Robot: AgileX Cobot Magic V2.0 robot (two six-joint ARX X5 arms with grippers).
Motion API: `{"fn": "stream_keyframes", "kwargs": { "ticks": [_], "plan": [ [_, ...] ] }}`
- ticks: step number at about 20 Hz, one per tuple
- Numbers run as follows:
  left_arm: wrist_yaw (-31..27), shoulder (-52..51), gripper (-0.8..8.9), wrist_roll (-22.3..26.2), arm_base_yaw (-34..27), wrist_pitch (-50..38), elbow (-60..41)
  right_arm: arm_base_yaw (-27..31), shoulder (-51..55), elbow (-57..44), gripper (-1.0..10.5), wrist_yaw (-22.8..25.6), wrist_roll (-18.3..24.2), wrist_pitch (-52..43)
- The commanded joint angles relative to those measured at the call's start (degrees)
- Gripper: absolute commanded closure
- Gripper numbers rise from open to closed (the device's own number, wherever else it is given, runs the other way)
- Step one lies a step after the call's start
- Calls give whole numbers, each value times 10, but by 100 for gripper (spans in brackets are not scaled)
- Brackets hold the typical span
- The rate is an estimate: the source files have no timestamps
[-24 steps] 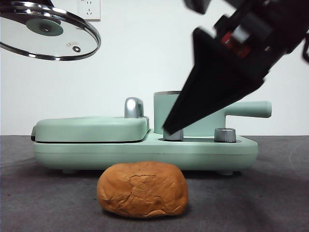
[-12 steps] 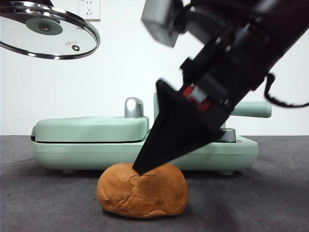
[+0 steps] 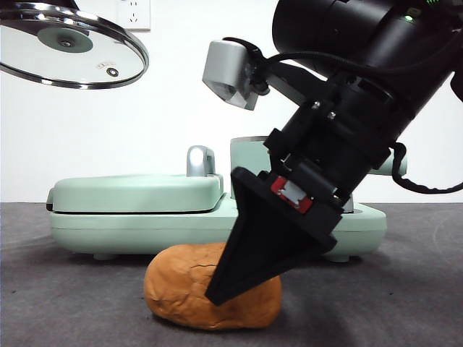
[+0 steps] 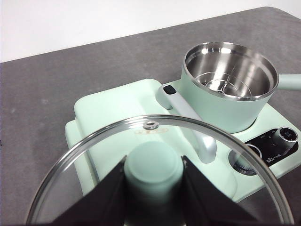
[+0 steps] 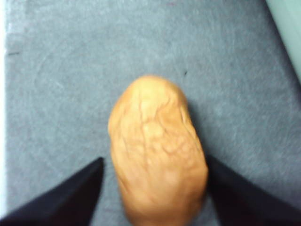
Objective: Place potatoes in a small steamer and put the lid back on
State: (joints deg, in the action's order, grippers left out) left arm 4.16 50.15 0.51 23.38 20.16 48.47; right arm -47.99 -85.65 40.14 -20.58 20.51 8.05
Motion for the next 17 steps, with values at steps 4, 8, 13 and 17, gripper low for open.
{"fn": "stream_keyframes", "kwargs": {
  "ticks": [4, 8, 13, 17],
  "plan": [
    [-2, -1, 804, 3, 1, -18, 9, -6, 0, 14, 693, 0, -70, 35],
    [-2, -1, 804, 4, 1, -18, 9, -6, 37, 42, 694, 1, -125, 102],
    [-2, -1, 804, 6, 1, -19, 9, 9, 75, 142, 693, 52, -198, 290],
    [-2, -1, 804, 10, 1, -19, 9, 39, 74, 263, 693, 115, -213, 426]
  ]
}}
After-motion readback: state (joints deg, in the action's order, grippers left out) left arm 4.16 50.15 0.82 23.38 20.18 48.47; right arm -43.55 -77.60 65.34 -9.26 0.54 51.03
